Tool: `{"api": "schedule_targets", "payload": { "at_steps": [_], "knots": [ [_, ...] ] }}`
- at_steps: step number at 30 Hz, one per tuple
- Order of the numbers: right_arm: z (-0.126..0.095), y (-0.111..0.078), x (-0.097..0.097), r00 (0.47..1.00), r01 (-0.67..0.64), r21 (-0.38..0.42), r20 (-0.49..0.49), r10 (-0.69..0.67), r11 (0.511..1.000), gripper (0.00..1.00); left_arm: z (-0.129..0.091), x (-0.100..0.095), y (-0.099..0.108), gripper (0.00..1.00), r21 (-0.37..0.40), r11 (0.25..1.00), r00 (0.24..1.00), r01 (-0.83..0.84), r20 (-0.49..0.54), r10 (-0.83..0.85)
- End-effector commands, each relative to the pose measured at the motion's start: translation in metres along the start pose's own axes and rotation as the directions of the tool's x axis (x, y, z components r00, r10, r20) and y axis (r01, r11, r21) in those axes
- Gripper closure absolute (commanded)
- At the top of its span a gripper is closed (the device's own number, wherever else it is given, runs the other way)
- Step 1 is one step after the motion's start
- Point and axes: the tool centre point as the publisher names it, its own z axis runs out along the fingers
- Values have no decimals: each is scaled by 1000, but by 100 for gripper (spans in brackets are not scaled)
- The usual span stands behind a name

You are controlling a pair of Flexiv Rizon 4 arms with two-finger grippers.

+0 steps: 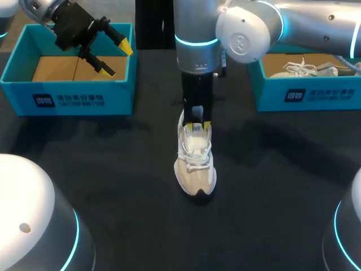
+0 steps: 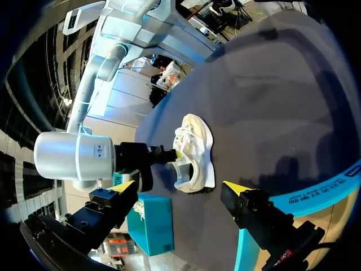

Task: Take the shoe out of the shoebox, open the shoe tongue, remove and reinsert the insole, then place the shoe into the shoebox

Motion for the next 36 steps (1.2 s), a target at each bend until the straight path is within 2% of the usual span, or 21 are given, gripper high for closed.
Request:
{"api": "schedule_targets", "payload": {
  "at_steps": [1, 5, 8, 12, 14, 18, 22, 24, 26, 31, 36],
  "knots": [
    [0, 4, 0, 999, 39, -2, 14, -39, 999, 68, 0, 0, -2, 0, -3, 1000, 1000, 0, -3, 0],
    [-15, 4, -7, 982, 188, -82, 50, -185, 979, 67, 0, 0, -2, 0, -3, 1000, 1000, 0, -3, 0],
    [-27, 6, -10, 932, 361, -132, 89, -351, 923, 67, 0, 0, -2, 0, -3, 1000, 1000, 0, -3, 0],
    [-39, 9, -13, 816, 578, -175, 128, -564, 797, 69, 0, 0, -2, 0, -3, 1000, 1000, 0, -3, 0],
    [-44, 11, -14, 753, 657, -178, 141, -642, 732, 66, 0, 0, -2, 0, -3, 1000, 1000, 0, -3, 0],
    [-48, 20, -13, 622, 783, -130, 164, -765, 609, 62, 0, 0, -2, 0, -3, 1000, 1000, 0, -3, 0],
    [-51, 34, -10, 512, 859, -97, 180, -840, 502, 60, 0, 0, -2, 0, -3, 1000, 1000, 0, -3, 0],
    [-51, 42, -9, 461, 888, -86, 183, -868, 453, 52, 0, 0, -2, 0, -3, 1000, 1000, 0, -3, 0],
    [-49, 48, -9, 423, 906, -69, 192, -885, 418, 48, 0, 0, -2, 0, -3, 1000, 1000, 0, -3, 0],
    [-48, 62, -11, 365, 929, -17, 222, -904, 370, 50, 0, 0, -2, 0, -3, 1000, 1000, 0, -3, 0],
    [-39, 71, -13, 306, 949, 0, 235, -923, 315, 51, 0, 0, -2, 0, -3, 1000, 1000, 0, -3, 0]
  ]
}}
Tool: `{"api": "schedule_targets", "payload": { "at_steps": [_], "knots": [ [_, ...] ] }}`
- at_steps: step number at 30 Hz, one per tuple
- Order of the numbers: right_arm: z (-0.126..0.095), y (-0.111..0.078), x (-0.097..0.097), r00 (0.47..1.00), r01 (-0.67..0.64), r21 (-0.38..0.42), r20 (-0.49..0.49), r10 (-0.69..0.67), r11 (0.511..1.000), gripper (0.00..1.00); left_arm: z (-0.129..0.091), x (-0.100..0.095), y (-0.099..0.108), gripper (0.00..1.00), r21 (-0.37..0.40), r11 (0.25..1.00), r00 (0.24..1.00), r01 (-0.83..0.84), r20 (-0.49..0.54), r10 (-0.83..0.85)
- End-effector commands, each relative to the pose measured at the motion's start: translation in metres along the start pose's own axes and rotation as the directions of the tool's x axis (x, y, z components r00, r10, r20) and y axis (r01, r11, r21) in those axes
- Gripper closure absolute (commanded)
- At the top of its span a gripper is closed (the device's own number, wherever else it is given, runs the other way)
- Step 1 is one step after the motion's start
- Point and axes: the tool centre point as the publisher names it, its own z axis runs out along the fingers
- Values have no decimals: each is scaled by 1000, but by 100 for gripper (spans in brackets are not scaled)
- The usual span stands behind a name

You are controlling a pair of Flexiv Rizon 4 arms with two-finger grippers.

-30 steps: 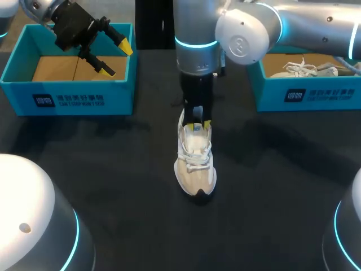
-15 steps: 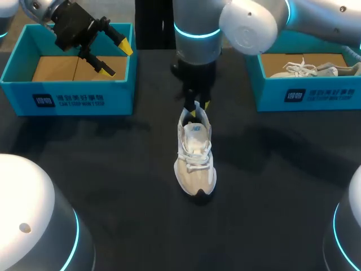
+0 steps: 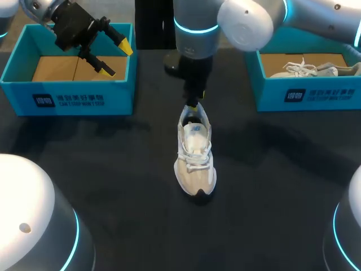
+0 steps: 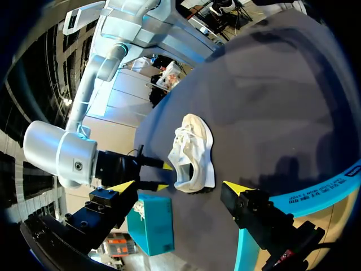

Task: Take the shoe out of the shoebox, open the shoe tongue, remove and reinsert the insole, then place the shoe into the shoebox

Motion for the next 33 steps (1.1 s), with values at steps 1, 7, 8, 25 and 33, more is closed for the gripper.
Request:
{"api": "schedule_targets", "payload": {
  "at_steps": [1, 7, 8, 25, 33],
  "knots": [
    [11, 9, -4, 981, 191, 27, 14, -192, 981, 50, 0, 0, -2, 0, -3, 1000, 1000, 0, -3, 0],
    [19, 9, -10, 974, 226, 4, 37, -226, 974, 33, 0, 0, -2, 0, -3, 1000, 1000, 0, -3, 0],
    [19, 9, -12, 972, 231, 4, 45, -231, 973, 32, 0, 0, -2, 0, -3, 1000, 1000, 0, -3, 0],
    [54, 18, -31, 958, 284, 2, 53, -283, 959, 16, 0, 0, -2, 0, -3, 1000, 1000, 0, -3, 0],
    [74, 26, -41, 959, 280, -7, 31, -280, 960, 30, 0, 0, -2, 0, -3, 1000, 1000, 0, -3, 0]
  ]
}}
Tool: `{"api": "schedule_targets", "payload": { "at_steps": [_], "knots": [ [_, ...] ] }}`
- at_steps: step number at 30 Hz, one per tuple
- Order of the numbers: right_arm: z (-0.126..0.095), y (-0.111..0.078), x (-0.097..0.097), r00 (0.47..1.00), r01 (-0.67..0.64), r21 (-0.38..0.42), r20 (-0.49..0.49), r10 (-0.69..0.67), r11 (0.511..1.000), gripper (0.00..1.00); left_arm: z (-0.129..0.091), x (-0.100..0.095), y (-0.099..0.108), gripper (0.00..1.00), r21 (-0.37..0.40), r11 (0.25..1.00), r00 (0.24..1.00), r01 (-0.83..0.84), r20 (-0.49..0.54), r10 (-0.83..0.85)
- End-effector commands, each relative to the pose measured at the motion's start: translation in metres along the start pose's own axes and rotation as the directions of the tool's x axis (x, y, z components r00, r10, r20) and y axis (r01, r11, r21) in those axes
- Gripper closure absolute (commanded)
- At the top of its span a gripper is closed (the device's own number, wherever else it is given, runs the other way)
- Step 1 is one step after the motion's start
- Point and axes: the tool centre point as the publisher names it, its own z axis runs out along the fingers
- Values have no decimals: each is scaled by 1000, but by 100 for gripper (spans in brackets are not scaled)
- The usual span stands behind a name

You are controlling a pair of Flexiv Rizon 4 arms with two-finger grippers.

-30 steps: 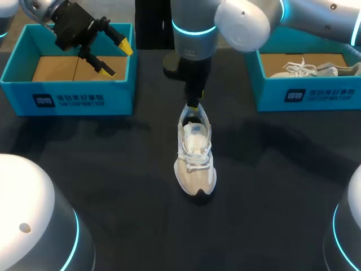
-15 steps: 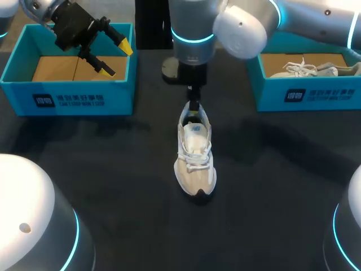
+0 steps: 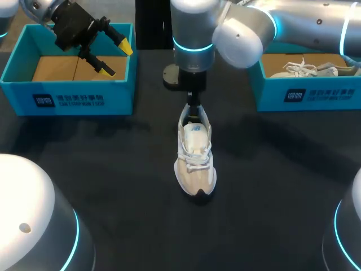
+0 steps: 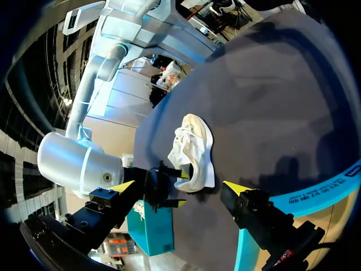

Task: Take the shoe out of the shoebox, open the shoe tongue, remove and reinsert the insole, then place the shoe into the shoebox

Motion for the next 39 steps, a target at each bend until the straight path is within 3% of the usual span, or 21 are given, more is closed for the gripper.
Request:
{"api": "schedule_targets", "payload": {
  "at_steps": [1, 16, 20, 22, 23, 31, 39],
  "knots": [
    [15, 5, -7, 1000, 4, 4, -25, -4, 1000, 33, 0, 0, -2, 0, -3, 1000, 1000, 0, -3, 0],
    [31, 1, -1, 998, -14, 5, -64, 15, 1000, 56, 0, 0, -2, 0, -3, 1000, 1000, 0, -3, 0],
    [32, 0, 4, 997, -24, 4, -68, 24, 1000, 71, 0, 0, -2, 0, -3, 1000, 1000, 0, -3, 0],
    [32, 1, 5, 997, -46, 3, -69, 46, 999, 96, 0, 0, -2, 0, -3, 1000, 1000, 0, -3, 0],
    [32, 1, 6, 996, -48, 2, -70, 48, 999, 100, 0, 0, -2, 0, -3, 1000, 1000, 0, -3, 0],
    [21, 2, 14, 990, -113, 8, -82, 113, 994, 100, 0, 0, -2, 0, -3, 1000, 1000, 0, -3, 0],
    [-38, -5, 19, 994, -84, -1, -64, 84, 996, 100, 0, 0, -2, 0, -3, 1000, 1000, 0, -3, 0]
  ]
}}
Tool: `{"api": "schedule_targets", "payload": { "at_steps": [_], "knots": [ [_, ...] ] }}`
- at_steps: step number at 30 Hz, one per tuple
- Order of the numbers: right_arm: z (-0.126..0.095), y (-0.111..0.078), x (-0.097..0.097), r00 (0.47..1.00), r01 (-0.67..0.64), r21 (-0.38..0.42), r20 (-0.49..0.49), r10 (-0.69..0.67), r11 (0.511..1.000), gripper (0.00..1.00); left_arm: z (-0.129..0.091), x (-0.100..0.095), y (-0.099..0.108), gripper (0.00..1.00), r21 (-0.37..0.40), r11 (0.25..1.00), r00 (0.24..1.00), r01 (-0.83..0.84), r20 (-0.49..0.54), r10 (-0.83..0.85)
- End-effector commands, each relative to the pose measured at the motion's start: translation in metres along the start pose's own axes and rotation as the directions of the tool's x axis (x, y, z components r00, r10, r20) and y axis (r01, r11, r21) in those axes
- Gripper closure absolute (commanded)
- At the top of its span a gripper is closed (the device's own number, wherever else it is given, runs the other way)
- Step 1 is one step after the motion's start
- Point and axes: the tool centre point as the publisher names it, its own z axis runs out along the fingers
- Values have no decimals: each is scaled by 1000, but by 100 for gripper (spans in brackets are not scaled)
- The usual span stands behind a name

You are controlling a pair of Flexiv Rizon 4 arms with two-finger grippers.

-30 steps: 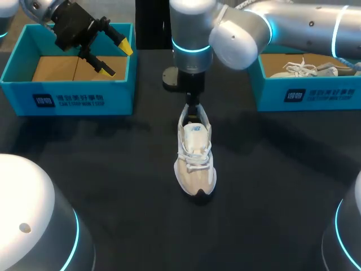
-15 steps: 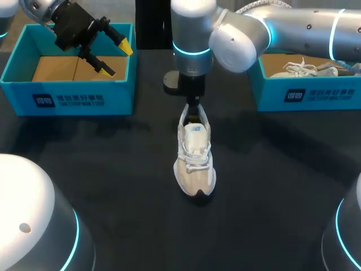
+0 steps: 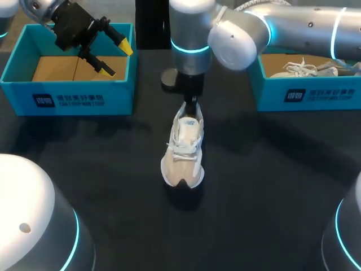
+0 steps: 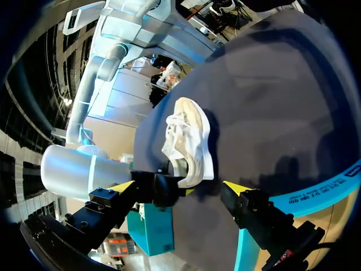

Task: Take the shoe out of the shoebox, open the shoe tongue, remove and reinsert the insole, then place the shoe into the shoebox

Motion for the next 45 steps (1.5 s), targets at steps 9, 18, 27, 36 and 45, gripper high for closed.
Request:
{"api": "schedule_targets", "payload": {
  "at_steps": [9, 18, 27, 36, 45],
  "knots": [
    [-125, -16, 16, 995, 83, -28, 55, -82, 996, 100, 0, 0, -2, 0, -3, 1000, 1000, 0, -3, 0],
    [-176, -16, 11, 988, 127, -22, 92, -125, 992, 100, 0, 0, -2, 0, -3, 1000, 1000, 0, -3, 0],
    [-195, -13, 6, 981, 140, 6, 136, -139, 990, 100, 0, 0, -2, 0, -3, 1000, 1000, 0, -3, 0],
    [-195, -13, 6, 981, 140, 6, 136, -139, 990, 100, 0, 0, -2, 0, -3, 1000, 1000, 0, -3, 0],
    [-195, -13, 6, 981, 140, 6, 136, -139, 990, 100, 0, 0, -2, 0, -3, 1000, 1000, 0, -3, 0]
  ]
}}
